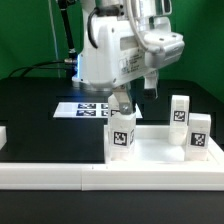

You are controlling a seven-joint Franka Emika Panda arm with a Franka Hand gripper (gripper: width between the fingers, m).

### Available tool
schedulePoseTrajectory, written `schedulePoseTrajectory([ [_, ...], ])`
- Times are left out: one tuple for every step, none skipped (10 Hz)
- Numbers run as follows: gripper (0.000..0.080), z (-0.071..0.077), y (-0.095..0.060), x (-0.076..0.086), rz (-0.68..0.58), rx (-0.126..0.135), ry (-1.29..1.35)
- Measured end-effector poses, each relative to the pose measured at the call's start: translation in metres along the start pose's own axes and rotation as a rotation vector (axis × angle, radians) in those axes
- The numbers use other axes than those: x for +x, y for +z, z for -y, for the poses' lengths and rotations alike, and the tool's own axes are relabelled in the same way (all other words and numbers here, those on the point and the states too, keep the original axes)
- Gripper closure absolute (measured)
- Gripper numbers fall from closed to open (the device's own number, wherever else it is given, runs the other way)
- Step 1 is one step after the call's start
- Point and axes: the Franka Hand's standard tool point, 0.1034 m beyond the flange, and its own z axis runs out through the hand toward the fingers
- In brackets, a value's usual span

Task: Assemble square table

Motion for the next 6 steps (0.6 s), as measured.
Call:
schedulePoseTrajectory([
  [0.0150,-0.0059,0.0043,0.0014,-0.023,-0.025,-0.024],
  [0.0150,-0.0051,0.0047,0.0014,-0.019,-0.024,-0.018],
  [0.0150,-0.0054,0.0049,0.0012,-0.019,-0.024,-0.019],
  [0.0150,-0.0056,0.0056,0.0014,-0.020,-0.025,-0.019],
  [0.0150,-0.0058,0.0061,0.0017,-0.020,-0.025,-0.019],
  [0.0150,-0.0058,0.0064,0.0019,-0.021,-0.026,-0.019],
])
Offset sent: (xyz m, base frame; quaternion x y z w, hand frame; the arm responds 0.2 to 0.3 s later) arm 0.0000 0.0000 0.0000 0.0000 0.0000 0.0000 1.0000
